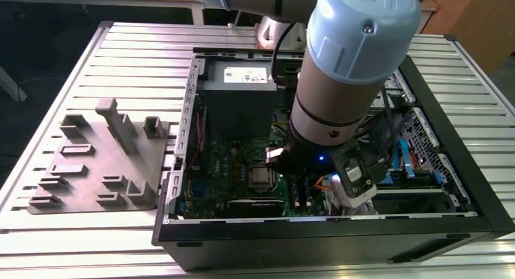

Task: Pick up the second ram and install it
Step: 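Press down the second ram until it locks into place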

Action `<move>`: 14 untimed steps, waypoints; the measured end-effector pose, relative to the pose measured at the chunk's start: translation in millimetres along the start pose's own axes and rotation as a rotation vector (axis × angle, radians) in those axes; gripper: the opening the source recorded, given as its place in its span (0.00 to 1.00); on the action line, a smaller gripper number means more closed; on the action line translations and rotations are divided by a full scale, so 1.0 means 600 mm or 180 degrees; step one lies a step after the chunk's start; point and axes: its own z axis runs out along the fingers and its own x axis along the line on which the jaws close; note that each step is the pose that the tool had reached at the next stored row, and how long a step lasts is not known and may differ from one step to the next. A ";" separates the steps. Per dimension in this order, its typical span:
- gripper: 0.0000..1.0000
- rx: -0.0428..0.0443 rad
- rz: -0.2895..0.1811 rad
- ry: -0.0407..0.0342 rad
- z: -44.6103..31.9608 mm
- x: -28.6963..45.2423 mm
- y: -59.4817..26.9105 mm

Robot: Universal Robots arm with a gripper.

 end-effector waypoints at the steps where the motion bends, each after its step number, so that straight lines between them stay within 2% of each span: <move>1: 0.07 0.0001 0.0000 0.0000 -0.003 0.000 0.000; 7: 0.07 0.0000 0.0000 0.0000 -0.003 0.000 0.002; 14: 0.07 0.0000 0.0000 0.0000 0.000 0.001 0.029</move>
